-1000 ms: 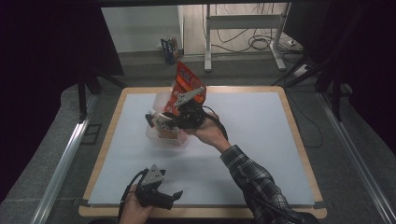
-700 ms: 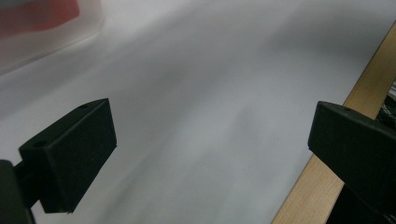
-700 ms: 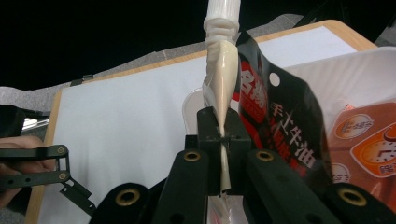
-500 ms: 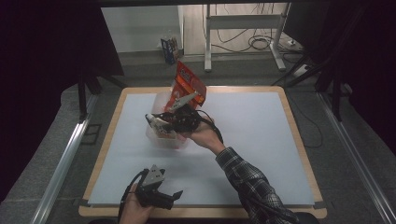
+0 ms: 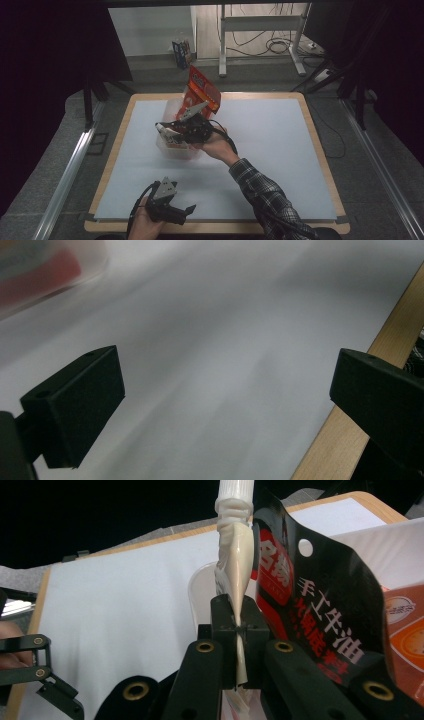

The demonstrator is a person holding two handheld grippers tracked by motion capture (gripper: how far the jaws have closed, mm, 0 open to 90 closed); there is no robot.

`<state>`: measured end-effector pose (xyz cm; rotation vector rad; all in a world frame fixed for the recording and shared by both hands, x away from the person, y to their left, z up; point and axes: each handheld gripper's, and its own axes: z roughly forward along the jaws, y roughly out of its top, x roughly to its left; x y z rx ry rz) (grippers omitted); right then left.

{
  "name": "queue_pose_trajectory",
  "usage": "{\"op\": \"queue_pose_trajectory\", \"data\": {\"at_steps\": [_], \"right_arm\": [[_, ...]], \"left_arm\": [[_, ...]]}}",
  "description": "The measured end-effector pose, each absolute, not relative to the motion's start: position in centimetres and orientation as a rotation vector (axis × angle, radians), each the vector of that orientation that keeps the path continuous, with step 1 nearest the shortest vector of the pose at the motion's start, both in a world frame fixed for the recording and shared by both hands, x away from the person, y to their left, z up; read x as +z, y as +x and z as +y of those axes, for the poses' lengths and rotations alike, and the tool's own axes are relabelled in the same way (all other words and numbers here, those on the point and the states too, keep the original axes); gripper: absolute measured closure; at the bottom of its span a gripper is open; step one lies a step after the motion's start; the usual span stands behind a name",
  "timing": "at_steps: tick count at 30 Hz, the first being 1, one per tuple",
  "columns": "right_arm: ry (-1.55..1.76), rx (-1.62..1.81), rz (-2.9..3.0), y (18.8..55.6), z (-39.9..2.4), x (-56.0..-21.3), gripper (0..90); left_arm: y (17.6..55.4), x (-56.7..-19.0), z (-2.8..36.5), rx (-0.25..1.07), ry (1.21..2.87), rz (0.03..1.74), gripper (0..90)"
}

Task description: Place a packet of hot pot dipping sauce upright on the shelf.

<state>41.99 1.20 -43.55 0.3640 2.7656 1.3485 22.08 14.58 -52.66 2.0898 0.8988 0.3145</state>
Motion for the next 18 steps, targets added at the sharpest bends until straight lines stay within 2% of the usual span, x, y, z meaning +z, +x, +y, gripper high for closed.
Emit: {"op": "queue_pose_trajectory", "data": {"at_steps": [5, 11, 18], "right_arm": [[0.367, 1.326, 2.765, 42.06, 0.98, -43.53, 85.3], [0.352, 1.324, 2.765, 41.73, 0.97, -43.32, 62.5], [0.322, 1.286, 2.757, 41.23, 0.8, -42.91, 46.3]], "left_arm": [[22.08, -52.71, 14.49, 0.32, 2.097, 0.9, 1.1], [22.11, -52.72, 14.54, 0.321, 2.095, 0.904, 1.2], [22.12, -52.77, 14.45, 0.318, 2.098, 0.903, 1.2]]}}
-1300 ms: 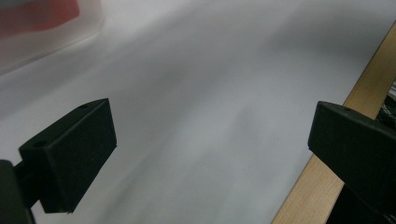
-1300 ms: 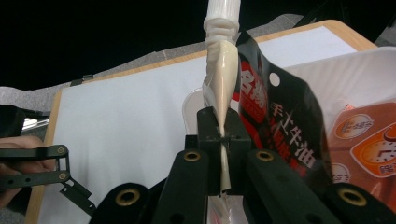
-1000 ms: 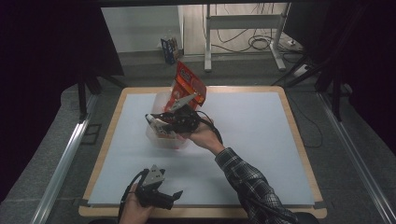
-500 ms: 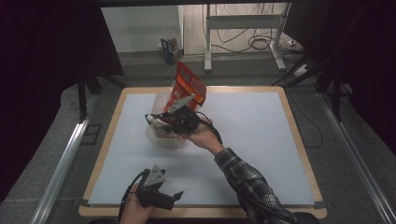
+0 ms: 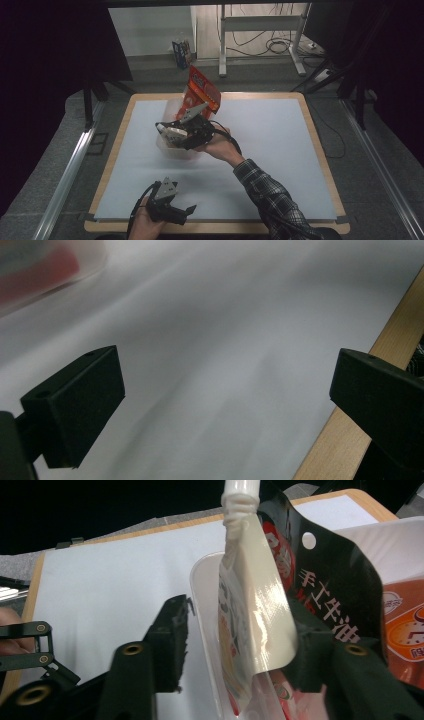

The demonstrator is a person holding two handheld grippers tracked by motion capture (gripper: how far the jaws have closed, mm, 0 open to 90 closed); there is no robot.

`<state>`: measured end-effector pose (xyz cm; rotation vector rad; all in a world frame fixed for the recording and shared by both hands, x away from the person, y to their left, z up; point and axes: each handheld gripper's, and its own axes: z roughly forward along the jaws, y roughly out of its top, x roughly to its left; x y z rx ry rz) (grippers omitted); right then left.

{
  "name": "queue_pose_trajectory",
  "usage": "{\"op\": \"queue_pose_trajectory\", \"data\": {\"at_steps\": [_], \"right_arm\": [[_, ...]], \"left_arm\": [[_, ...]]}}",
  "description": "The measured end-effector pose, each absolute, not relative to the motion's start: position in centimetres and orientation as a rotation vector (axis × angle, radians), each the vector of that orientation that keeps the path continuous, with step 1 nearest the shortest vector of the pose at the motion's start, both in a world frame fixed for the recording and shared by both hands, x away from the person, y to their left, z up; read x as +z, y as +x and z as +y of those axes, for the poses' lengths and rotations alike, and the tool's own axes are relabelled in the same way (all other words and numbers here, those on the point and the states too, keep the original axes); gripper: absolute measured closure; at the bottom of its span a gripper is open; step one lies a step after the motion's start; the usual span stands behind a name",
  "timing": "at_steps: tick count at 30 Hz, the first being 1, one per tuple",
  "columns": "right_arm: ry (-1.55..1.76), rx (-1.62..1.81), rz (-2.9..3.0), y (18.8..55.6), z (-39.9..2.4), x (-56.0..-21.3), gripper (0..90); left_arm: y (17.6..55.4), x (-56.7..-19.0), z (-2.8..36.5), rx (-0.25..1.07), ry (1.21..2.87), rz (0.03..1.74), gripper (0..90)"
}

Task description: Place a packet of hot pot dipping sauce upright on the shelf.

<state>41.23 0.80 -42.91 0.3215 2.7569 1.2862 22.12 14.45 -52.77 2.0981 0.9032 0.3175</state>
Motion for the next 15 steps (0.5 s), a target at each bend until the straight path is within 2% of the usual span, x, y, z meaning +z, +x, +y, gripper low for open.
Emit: {"op": "queue_pose_trajectory", "data": {"at_steps": [15], "right_arm": [[0.313, 1.256, 2.743, 40.1, -0.1, -42.2, 30.5]], "left_arm": [[22.2, -52.8, 14.5, 0.325, 2.095, 0.903, 1.1]]}}
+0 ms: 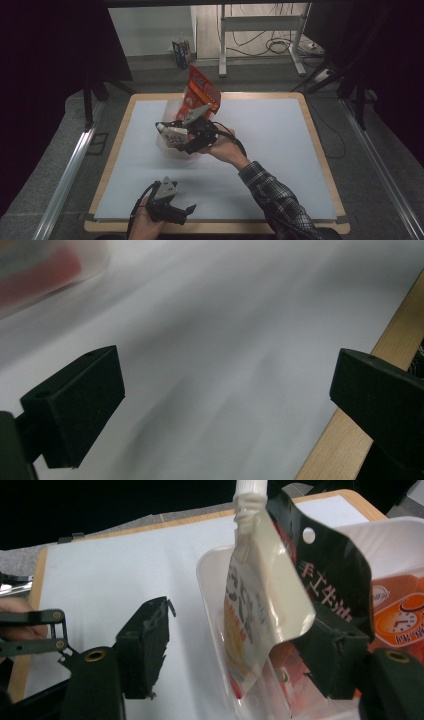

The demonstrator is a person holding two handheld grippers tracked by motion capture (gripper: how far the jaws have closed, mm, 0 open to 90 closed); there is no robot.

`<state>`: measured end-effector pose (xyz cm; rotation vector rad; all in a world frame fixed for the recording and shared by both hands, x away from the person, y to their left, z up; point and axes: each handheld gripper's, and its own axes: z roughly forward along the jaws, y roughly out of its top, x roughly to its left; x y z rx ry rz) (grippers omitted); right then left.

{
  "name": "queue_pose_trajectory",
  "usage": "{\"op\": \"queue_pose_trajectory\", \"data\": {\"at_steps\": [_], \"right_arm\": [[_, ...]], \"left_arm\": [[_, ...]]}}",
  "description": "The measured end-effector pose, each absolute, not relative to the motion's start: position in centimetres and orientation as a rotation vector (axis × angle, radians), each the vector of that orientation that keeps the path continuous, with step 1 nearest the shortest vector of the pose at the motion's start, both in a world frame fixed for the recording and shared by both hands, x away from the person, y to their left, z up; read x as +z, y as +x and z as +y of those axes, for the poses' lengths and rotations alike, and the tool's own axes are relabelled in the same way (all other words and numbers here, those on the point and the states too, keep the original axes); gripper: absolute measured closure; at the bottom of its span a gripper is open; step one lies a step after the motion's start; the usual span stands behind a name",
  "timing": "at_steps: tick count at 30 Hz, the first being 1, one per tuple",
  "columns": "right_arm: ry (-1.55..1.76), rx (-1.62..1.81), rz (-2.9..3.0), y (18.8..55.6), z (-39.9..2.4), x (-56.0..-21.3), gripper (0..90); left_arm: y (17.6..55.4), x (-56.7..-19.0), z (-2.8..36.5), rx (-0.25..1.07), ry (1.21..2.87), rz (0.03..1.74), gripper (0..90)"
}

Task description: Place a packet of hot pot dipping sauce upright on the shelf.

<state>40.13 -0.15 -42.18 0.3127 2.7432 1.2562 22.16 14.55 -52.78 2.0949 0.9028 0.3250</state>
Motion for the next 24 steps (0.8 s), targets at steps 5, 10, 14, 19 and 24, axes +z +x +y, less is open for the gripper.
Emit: {"op": "queue_pose_trajectory", "data": {"at_steps": [5, 10, 14, 19, 24], "right_arm": [[0.328, 1.251, 2.751, 40.0, -0.6, -42.3, 24.9], [0.36, 1.246, 2.733, 40.0, -1.5, -42.4, 20.0], [0.371, 1.25, 2.732, 40.0, -2.3, -42.6, 16.0], [0.411, 1.286, 2.727, 39.7, -3.2, -42.9, 10.5], [0.459, 1.307, 2.715, 39.5, -4.2, -43.2, 7.0]], "left_arm": [[22.2, -52.8, 14.5, 0.328, 2.095, 0.902, 1.1], [22.2, -52.8, 14.5, 0.329, 2.096, 0.903, 1.2], [22.2, -52.8, 14.5, 0.327, 2.1, 0.902, 1.2], [22.2, -52.9, 14.4, 0.328, 2.11, 0.901, 1.2], [22.2, -52.9, 14.3, 0.33, 2.112, 0.9, 1.1]]}}
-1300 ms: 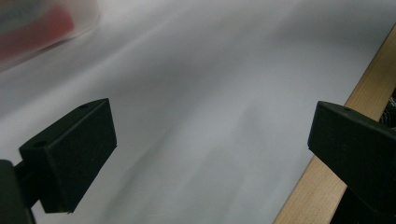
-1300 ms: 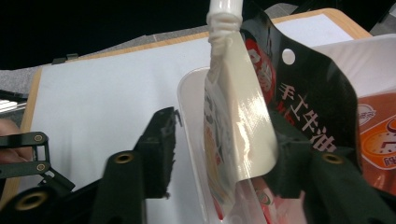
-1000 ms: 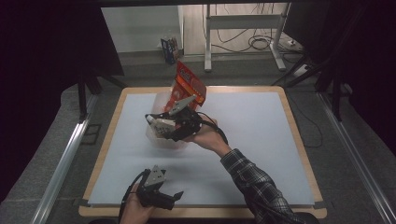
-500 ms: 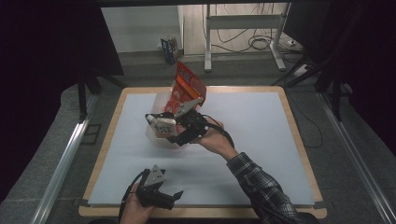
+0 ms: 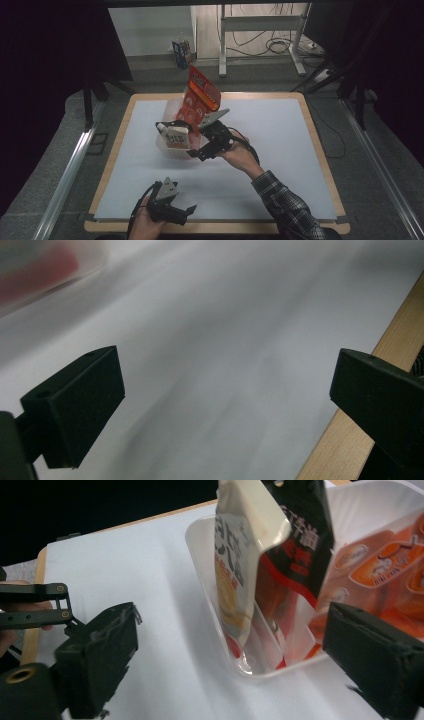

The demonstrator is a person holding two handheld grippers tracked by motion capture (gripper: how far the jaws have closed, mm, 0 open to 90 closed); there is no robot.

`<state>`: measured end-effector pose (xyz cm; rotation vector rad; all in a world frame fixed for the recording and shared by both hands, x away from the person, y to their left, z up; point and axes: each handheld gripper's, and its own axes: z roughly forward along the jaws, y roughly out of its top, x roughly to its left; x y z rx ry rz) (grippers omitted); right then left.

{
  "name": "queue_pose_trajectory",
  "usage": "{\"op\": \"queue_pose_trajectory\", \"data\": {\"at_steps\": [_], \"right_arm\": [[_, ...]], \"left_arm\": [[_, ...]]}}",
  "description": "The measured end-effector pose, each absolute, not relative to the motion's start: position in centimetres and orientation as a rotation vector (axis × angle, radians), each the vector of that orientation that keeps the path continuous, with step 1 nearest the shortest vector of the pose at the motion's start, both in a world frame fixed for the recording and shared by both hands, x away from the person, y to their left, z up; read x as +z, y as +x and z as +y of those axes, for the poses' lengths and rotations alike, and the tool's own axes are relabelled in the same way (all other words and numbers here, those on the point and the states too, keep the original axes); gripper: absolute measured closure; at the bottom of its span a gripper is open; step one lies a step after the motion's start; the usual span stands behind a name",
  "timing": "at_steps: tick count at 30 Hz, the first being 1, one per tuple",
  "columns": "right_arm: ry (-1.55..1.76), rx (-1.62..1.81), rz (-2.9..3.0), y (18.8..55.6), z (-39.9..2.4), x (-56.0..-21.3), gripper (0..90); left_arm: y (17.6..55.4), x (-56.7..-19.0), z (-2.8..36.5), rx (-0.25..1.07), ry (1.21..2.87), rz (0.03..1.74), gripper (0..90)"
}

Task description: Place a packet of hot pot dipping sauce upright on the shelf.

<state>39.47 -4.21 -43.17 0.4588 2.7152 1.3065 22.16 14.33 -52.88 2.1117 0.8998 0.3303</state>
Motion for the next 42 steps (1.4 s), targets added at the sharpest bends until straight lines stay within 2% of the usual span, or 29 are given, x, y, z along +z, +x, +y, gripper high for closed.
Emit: {"op": "queue_pose_trajectory", "data": {"at_steps": [13, 42], "right_arm": [[0.588, 1.441, 2.684, 38.4, -7.4, -44.5, 0.0], [0.613, 1.332, 2.648, 34.5, -10.4, -45.2, 0.0]], "left_arm": [[22.0, -52.8, 14.2, 0.348, 2.112, 0.873, 1.2], [22.0, -52.7, 15.0, 0.47, 2.115, 0.845, 2.6]]}}
